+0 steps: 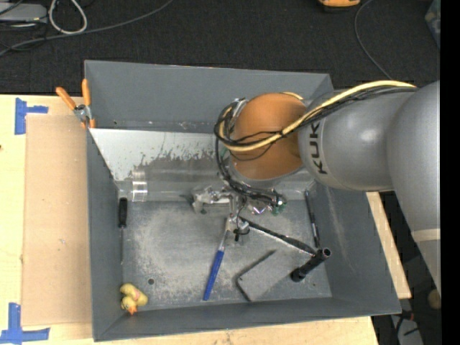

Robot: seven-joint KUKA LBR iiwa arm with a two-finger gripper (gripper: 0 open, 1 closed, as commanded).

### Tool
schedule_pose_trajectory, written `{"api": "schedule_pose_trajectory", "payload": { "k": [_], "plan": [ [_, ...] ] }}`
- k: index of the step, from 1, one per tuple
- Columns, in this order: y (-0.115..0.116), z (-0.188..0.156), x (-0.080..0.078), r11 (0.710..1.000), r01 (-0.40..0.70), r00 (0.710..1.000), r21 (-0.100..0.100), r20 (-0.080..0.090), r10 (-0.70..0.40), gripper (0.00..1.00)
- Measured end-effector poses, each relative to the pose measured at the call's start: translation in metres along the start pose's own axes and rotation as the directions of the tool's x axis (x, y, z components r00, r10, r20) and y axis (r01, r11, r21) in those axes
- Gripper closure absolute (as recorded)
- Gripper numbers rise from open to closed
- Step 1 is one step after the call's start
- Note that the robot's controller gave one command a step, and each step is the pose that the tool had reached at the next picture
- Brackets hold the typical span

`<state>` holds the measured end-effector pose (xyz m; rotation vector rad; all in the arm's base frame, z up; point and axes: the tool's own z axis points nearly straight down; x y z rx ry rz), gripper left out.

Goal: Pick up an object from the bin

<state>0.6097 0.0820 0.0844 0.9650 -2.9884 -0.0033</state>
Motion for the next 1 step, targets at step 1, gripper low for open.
{"api": "schedule_pose_trajectory", "payload": {
  "k": [1],
  "plan": [
    [-0.0677,0.0142,0.0488,0.994,-0.111,0.994,0.001,0.001,0.111,1.0]
  ]
}}
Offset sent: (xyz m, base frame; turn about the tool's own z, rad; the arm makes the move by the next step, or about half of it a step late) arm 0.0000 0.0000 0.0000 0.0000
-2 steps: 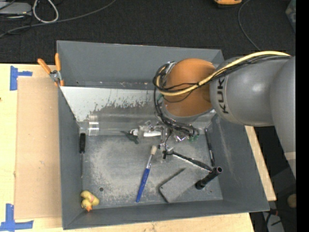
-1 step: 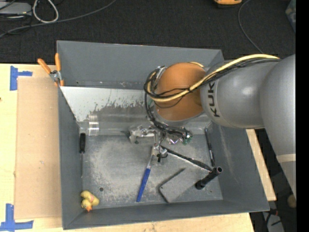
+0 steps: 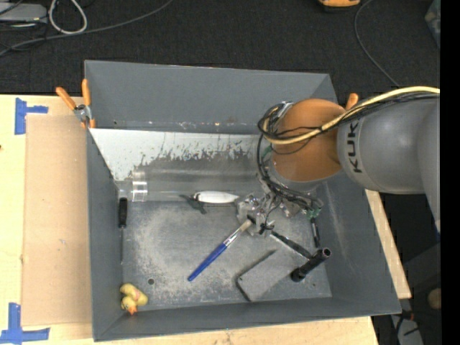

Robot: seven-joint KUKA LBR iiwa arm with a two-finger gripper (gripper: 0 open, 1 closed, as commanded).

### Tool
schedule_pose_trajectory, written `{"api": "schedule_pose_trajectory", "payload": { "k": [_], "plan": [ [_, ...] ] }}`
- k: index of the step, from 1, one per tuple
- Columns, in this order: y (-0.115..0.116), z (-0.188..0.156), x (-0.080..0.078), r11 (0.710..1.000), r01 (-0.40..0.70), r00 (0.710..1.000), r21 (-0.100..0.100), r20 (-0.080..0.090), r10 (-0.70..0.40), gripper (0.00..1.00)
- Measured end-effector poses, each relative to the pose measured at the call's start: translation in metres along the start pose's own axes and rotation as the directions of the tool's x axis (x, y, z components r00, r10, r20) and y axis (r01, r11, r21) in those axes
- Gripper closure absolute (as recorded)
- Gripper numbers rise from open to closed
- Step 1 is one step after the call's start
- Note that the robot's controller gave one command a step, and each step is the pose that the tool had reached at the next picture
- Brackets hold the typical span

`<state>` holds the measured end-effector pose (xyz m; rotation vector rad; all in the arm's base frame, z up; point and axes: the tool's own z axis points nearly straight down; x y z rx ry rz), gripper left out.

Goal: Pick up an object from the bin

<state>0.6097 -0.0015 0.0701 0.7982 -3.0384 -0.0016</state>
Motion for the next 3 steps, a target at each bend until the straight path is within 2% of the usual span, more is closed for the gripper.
{"api": "schedule_pose_trajectory", "payload": {
  "k": [1,2,3],
  "plan": [
    [0.0,0.0,0.0,1.0,-0.001,1.0,0.0,0.0,0.001,1.0],
    [0.002,-0.021,0.003,1.0,-0.002,1.0,-0.006,-0.009,0.002,1.0],
    [0.001,-0.056,-0.001,1.0,-0.002,1.0,0.001,0.004,0.002,1.0]
  ]
}}
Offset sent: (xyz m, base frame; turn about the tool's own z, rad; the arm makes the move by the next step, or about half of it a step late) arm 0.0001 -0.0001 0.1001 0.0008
